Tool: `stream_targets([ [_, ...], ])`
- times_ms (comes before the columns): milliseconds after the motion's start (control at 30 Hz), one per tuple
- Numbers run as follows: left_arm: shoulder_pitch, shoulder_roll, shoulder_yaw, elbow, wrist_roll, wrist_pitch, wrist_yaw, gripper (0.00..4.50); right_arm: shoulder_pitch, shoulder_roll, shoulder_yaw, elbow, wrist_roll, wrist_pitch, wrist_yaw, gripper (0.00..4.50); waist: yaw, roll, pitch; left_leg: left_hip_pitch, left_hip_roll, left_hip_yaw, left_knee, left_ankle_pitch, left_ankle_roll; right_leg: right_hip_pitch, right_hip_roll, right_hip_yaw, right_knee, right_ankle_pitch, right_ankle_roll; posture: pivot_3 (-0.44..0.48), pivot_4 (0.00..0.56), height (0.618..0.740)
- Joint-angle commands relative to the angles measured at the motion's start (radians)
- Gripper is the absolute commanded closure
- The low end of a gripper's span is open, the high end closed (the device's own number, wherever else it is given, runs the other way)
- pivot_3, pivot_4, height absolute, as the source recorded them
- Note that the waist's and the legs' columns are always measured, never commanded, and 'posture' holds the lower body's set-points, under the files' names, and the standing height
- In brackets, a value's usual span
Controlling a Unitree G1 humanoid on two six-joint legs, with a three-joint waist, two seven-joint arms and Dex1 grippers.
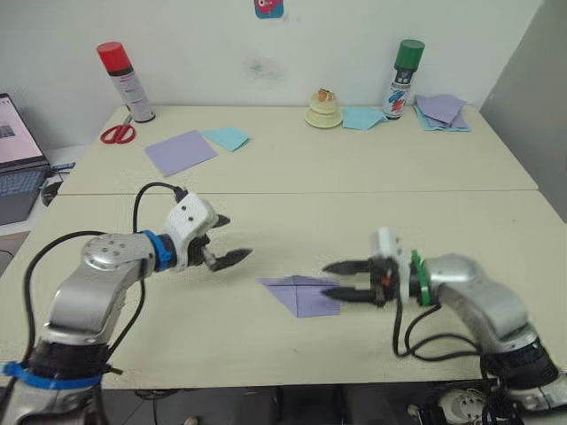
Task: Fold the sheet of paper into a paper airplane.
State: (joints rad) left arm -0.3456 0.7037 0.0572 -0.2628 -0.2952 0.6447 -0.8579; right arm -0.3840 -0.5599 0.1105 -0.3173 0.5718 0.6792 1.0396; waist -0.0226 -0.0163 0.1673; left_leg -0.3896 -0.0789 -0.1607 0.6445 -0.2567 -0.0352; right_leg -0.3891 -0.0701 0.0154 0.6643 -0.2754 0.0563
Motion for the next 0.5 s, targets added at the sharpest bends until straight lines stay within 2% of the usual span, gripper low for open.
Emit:
stream_targets([
  [33, -0.036, -0.056, -0.017, -0.006, -0.046, 0.008, 0.019, 1.25, -0.089, 0.054, -0.073, 0.084, 0.081, 0.082, -0.070, 2.33, -0.006, 0.000, 0.000, 0.000, 0.000, 0.000, 0.000, 0.000, 0.000, 0.000, 0.000, 0.000, 0.000, 0.000, 0.000, 0.000, 0.150, 0.740],
  [100, -0.039, -0.078, -0.063, -0.010, -0.060, 0.023, -0.004, 1.87, -0.128, 0.055, -0.007, 0.166, -0.025, 0.005, -0.067, 2.76, -0.008, 0.000, 0.000, 0.000, 0.001, 0.001, -0.001, 0.000, 0.000, 0.000, 0.000, 0.000, 0.000, 0.000, 0.000, 0.000, 0.150, 0.740],
  [200, -0.034, -0.087, -0.124, -0.037, -0.084, 0.058, -0.036, 2.77, -0.140, 0.057, 0.106, 0.237, -0.143, -0.083, -0.039, 3.81, -0.008, 0.000, 0.000, 0.000, 0.001, 0.002, -0.001, 0.001, -0.002, -0.001, 0.000, 0.001, -0.001, 0.000, 0.000, 0.000, 0.150, 0.740],
  [267, -0.011, -0.080, -0.175, -0.065, -0.069, 0.045, -0.051, 3.45, -0.119, 0.061, 0.146, 0.238, -0.145, -0.093, 0.004, 4.50, -0.009, 0.000, 0.000, -0.001, 0.001, 0.002, -0.001, 0.002, -0.003, -0.003, 0.000, 0.001, -0.001, 0.000, 0.000, 0.000, 0.150, 0.740],
  [367, 0.021, -0.082, -0.216, -0.077, -0.052, 0.028, -0.045, 4.44, -0.087, 0.056, 0.187, 0.243, -0.160, -0.114, 0.043, 4.50, -0.008, 0.000, 0.000, -0.003, 0.001, 0.002, -0.001, 0.002, -0.004, -0.004, 0.000, 0.002, -0.001, 0.000, 0.000, 0.000, 0.150, 0.740],
  [500, 0.081, -0.069, -0.307, -0.067, 0.006, -0.017, -0.053, 4.49, -0.032, 0.042, 0.258, 0.223, -0.208, -0.174, 0.094, 4.50, -0.008, 0.000, 0.000, -0.002, 0.001, 0.002, 0.000, 0.001, -0.001, -0.004, 0.000, 0.001, 0.001, 0.000, 0.000, 0.000, 0.150, 0.740],
])
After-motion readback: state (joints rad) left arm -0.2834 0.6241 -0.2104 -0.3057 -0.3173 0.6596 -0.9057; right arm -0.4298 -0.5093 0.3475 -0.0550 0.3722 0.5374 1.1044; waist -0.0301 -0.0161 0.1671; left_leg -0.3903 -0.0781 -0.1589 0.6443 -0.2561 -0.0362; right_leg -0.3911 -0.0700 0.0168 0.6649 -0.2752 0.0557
